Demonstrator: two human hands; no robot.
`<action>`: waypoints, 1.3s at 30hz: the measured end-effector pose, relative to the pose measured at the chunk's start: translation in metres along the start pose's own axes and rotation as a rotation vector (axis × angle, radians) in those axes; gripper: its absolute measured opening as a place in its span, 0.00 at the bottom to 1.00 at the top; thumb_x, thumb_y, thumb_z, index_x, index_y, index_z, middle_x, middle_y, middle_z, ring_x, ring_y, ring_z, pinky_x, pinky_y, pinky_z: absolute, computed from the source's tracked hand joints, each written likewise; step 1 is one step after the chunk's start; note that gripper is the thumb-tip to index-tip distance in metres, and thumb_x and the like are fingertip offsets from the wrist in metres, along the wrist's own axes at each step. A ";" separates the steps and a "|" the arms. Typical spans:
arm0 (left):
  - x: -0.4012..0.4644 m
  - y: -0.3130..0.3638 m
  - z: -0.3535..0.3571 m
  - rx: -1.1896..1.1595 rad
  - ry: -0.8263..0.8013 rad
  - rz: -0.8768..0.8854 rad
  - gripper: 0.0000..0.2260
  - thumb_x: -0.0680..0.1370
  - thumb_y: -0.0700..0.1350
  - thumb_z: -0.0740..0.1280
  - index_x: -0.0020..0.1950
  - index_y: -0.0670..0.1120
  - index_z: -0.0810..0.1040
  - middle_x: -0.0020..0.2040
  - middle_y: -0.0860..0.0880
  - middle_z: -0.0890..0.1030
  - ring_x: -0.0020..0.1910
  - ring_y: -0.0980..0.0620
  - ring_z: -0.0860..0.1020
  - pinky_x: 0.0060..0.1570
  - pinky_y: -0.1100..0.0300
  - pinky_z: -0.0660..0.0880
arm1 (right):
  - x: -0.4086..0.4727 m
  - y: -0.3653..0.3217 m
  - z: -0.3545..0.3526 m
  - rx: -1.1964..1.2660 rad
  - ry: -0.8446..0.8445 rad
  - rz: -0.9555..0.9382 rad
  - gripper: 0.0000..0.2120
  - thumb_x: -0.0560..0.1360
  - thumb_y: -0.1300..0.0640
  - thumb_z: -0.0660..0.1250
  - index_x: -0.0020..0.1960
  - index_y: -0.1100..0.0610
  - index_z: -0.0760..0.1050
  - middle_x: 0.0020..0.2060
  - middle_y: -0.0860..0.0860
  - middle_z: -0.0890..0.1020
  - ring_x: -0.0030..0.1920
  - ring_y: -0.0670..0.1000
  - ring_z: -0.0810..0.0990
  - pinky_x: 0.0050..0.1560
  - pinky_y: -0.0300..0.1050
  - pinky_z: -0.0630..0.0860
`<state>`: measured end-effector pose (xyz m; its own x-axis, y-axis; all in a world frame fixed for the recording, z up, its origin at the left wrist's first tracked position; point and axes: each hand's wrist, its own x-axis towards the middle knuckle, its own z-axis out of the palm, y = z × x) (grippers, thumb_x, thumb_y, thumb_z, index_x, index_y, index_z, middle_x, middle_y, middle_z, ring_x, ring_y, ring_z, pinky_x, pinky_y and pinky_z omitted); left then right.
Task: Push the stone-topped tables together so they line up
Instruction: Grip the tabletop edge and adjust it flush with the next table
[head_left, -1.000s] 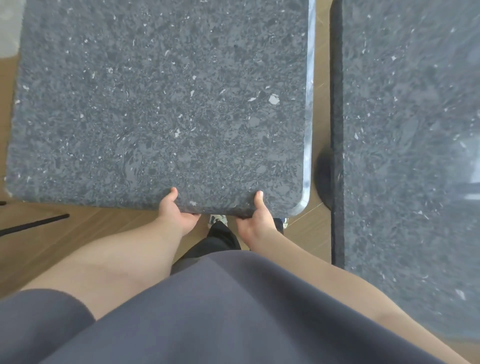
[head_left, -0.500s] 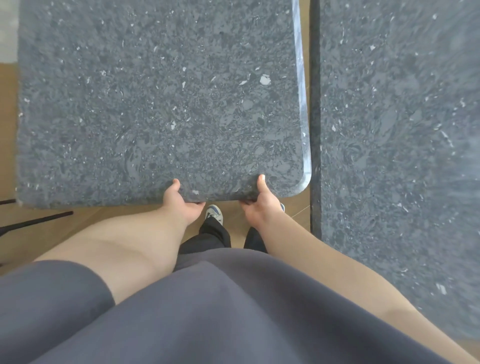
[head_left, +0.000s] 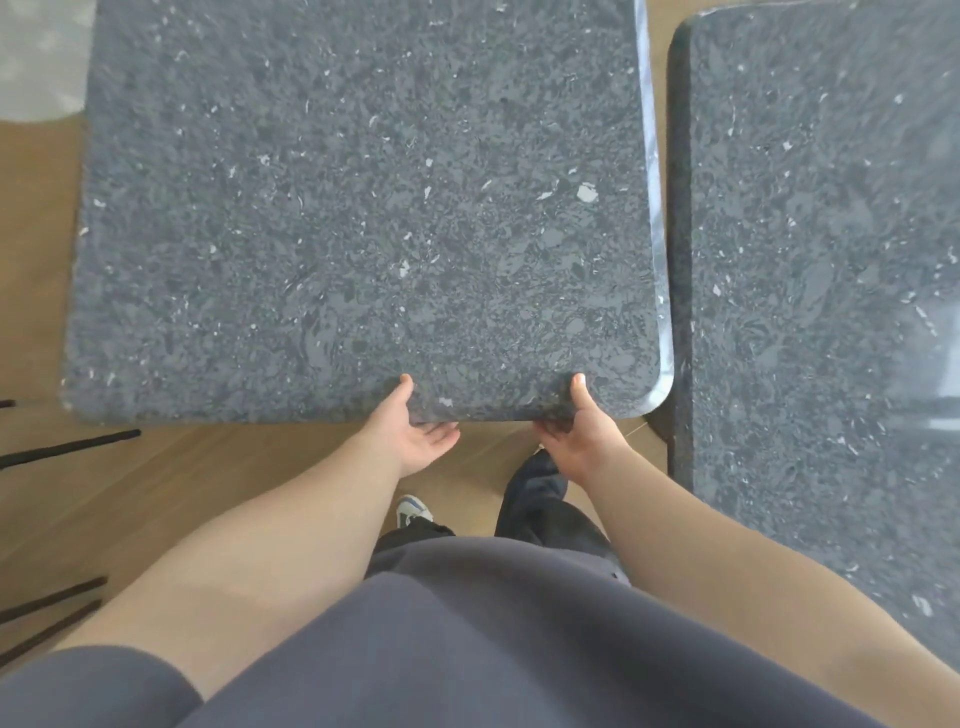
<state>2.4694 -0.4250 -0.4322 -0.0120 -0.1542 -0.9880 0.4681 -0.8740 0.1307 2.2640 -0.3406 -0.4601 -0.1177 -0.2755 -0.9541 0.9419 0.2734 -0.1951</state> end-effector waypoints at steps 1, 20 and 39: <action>0.000 0.005 -0.007 -0.013 -0.025 -0.016 0.27 0.78 0.56 0.70 0.68 0.40 0.70 0.63 0.36 0.77 0.62 0.38 0.76 0.69 0.42 0.70 | 0.001 0.004 0.001 0.018 0.004 -0.015 0.29 0.73 0.47 0.75 0.68 0.59 0.71 0.60 0.57 0.82 0.58 0.57 0.82 0.62 0.55 0.78; 0.029 0.055 -0.080 -0.326 -0.118 0.245 0.20 0.80 0.54 0.68 0.65 0.43 0.72 0.63 0.41 0.78 0.54 0.44 0.79 0.65 0.45 0.73 | 0.006 0.021 0.010 0.211 0.019 -0.061 0.25 0.72 0.50 0.76 0.64 0.60 0.76 0.55 0.60 0.84 0.57 0.62 0.83 0.62 0.60 0.78; 0.035 0.057 -0.089 -0.149 -0.206 0.323 0.23 0.82 0.50 0.65 0.75 0.43 0.67 0.73 0.44 0.73 0.71 0.45 0.72 0.72 0.44 0.66 | 0.001 0.027 0.001 0.149 -0.091 -0.084 0.20 0.75 0.53 0.74 0.63 0.60 0.75 0.55 0.58 0.83 0.55 0.60 0.82 0.55 0.59 0.80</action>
<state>2.5740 -0.4395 -0.4665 -0.0130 -0.5123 -0.8587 0.5993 -0.6915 0.4034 2.2902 -0.3345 -0.4658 -0.1752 -0.3759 -0.9099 0.9669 0.1083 -0.2309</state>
